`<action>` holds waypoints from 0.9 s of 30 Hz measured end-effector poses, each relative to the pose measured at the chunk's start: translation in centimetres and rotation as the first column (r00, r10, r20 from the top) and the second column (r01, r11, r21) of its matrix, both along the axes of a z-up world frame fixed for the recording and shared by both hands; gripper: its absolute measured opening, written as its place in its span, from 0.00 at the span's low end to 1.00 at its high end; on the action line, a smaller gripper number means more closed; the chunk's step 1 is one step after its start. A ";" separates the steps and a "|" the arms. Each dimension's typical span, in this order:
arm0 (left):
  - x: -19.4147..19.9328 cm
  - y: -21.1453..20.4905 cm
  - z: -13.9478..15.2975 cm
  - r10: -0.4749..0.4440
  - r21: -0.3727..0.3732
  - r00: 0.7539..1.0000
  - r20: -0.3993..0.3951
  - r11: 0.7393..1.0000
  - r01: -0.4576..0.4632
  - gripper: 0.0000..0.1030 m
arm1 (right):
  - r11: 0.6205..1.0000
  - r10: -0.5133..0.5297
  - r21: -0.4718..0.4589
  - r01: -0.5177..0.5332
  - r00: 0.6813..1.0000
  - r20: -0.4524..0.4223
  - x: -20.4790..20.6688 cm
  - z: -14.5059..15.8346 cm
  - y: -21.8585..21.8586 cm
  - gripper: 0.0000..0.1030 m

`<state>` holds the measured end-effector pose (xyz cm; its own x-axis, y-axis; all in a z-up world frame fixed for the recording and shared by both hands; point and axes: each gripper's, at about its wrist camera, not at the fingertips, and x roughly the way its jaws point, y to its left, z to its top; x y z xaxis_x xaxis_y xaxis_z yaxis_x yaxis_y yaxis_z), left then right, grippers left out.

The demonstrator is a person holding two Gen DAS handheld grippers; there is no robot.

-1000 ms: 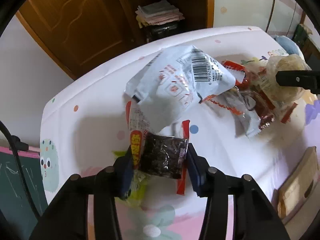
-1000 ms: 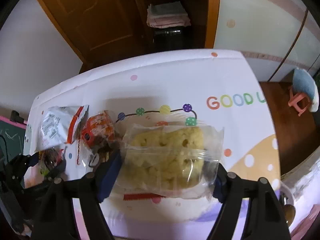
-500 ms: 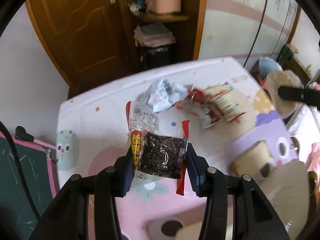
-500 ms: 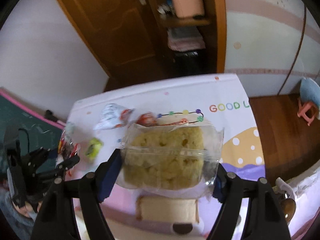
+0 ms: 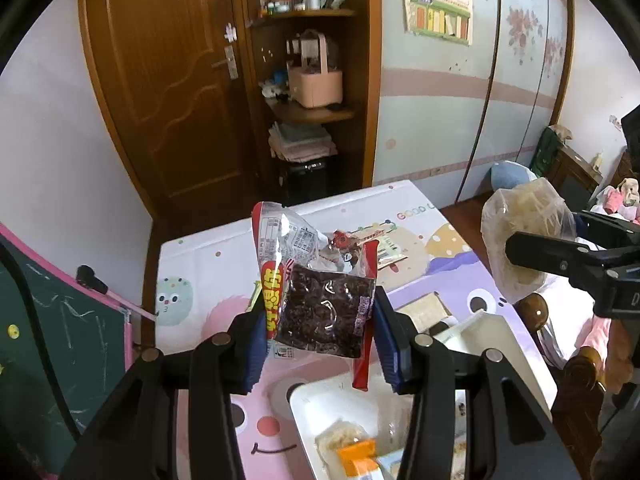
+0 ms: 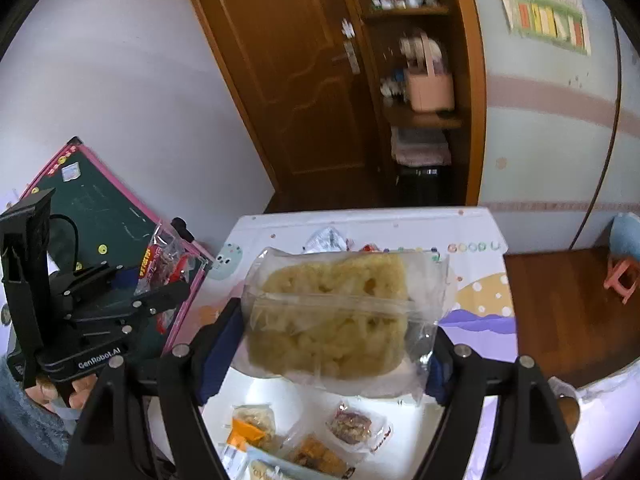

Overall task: Organize snacks
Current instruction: 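Carry both bags over the white tray and open both tools to release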

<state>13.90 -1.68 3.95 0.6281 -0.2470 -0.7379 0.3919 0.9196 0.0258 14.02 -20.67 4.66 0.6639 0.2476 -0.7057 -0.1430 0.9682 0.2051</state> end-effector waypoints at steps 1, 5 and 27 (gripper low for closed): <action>-0.9 0.0 0.5 -0.001 -0.006 1.000 0.013 1.000 0.001 0.44 | 1.000 0.003 -0.003 -0.003 1.000 0.010 -0.7 0.5 0.1 0.75; -4.2 0.1 1.8 0.013 -0.005 0.998 0.059 1.000 -0.013 0.44 | 1.000 0.019 -0.002 -0.019 0.999 0.048 -3.0 1.9 0.6 0.75; -8.4 -4.4 -10.3 0.003 -0.027 0.988 -0.155 1.000 -0.008 0.44 | 0.998 -0.026 -0.051 0.021 0.993 -0.113 -12.6 -8.0 -0.2 0.75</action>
<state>5.52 -6.09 -6.37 0.5085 -0.2654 -0.8192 0.3842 0.9213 -0.0600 1.42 -20.91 -3.36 0.5840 0.1958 -0.7878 -0.0987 0.9804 0.1705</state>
